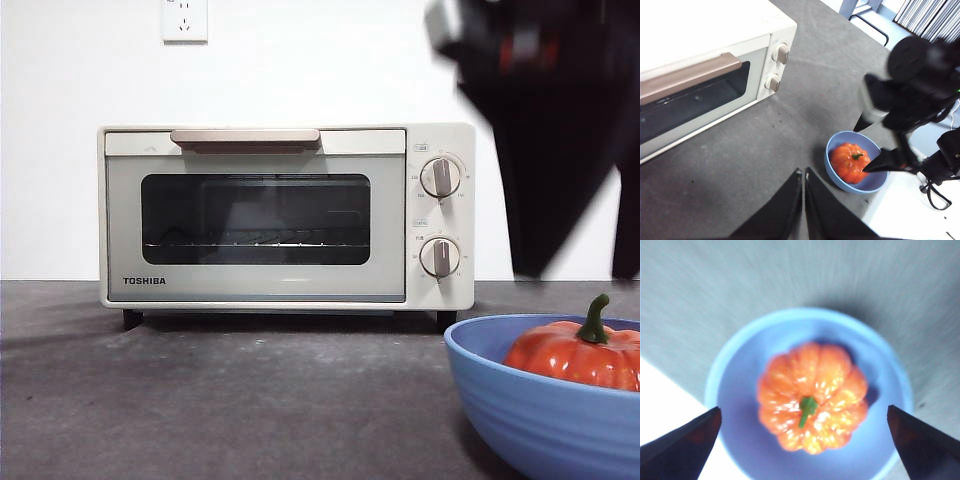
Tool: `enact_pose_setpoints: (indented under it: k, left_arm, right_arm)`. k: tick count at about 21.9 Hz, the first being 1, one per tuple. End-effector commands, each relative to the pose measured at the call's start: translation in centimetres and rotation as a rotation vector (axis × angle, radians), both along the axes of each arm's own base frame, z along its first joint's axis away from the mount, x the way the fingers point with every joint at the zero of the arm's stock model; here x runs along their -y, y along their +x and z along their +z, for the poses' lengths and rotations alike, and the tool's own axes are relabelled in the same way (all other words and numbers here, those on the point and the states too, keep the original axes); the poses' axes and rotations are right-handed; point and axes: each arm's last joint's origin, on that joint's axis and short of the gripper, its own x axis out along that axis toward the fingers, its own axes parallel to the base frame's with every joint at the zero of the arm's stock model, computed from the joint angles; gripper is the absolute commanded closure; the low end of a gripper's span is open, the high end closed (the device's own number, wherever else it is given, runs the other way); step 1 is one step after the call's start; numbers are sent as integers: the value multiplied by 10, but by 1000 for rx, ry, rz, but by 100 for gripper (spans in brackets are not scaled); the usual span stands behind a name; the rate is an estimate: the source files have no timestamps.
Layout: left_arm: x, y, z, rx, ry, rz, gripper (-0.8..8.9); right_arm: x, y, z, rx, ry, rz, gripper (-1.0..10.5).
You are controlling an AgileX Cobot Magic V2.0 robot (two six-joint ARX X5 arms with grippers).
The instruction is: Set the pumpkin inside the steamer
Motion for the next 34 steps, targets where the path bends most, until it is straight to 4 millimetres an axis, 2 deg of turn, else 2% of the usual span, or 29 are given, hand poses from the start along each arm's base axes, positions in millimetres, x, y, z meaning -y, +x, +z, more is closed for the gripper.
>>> enact_pose_setpoints:
  k: [1,4,6,11,18,29,34]
  left_arm:
    - [3,8,7,36,-17,-6,796]
    - [8,22,4,13,-25,4,796]
    - [13,36,0,-6,-16,8,796]
    - [27,78,-17,-38,27,68,796]
    - [44,115,-30,7,92,117,796]
    - [66,166,-52,101,115,141,796]
    - [72,179,-66,86,123,147,796]
  right_arm:
    - [6,-8,30,86,107,-15,389]
    - [24,-25,64,248,263,-20,390]
    - [38,-39,80,331,357,-27,390]
    - [70,-69,101,430,518,-73,390]
    - [85,-84,109,480,608,-99,390]
    - [83,-83,117,539,685,-102,390]
    - [83,-83,117,540,686,-103,390]
